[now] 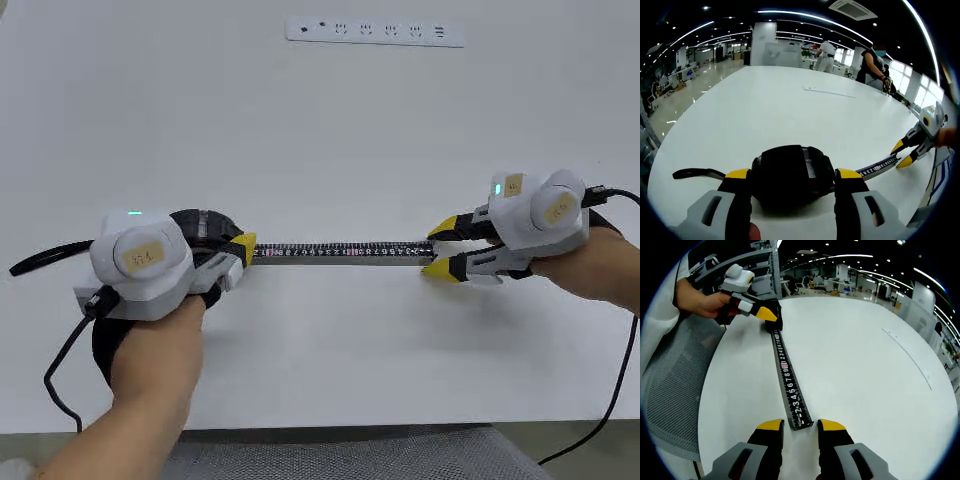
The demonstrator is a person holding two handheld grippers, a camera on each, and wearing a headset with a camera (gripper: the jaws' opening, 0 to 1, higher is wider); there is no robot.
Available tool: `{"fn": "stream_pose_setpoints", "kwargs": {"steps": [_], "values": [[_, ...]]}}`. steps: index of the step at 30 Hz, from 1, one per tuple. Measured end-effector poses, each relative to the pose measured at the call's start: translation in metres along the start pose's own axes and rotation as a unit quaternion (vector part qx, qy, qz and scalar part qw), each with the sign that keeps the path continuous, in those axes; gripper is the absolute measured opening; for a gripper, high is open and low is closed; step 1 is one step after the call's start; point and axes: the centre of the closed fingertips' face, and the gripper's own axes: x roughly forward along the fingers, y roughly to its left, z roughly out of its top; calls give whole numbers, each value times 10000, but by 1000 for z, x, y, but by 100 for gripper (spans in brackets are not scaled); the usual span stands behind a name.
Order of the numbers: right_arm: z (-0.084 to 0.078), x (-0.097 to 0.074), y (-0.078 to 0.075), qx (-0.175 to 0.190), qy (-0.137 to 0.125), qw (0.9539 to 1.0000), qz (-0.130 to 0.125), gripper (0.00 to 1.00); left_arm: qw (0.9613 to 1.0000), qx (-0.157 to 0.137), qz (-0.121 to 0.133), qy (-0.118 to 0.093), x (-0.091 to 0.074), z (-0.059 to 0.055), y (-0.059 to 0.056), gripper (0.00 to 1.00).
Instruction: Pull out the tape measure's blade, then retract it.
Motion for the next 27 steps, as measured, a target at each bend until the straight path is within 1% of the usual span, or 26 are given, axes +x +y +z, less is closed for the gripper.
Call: {"fn": "stream_pose_setpoints", "kwargs": {"steps": [2, 10, 12, 19, 21, 24, 27], "values": [[0, 0, 0, -38, 0, 10000, -1, 25, 9999, -118, -6, -15, 1, 1, 0, 63], [4, 3, -1, -206, 7, 9998, 85, 19, 9999, -120, 11, -7, 1, 0, 1, 63], [5, 3, 1, -220, 8, 9996, 148, 15, 9999, -118, 15, -5, 1, 0, 1, 63], [4, 3, 0, -341, 35, 9993, 139, 14, 9999, -103, 4, 18, 1, 0, 1, 63], [4, 3, 1, -424, 67, 9990, 123, 14, 10000, -86, 8, 32, 1, 0, 1, 62], [4, 3, 0, -404, 64, 9991, 131, 14, 9999, -79, 2, 66, 1, -1, 1, 62], [4, 3, 0, -428, 80, 9990, 113, 14, 10000, -46, 1, 47, 1, -1, 1, 62]]}}
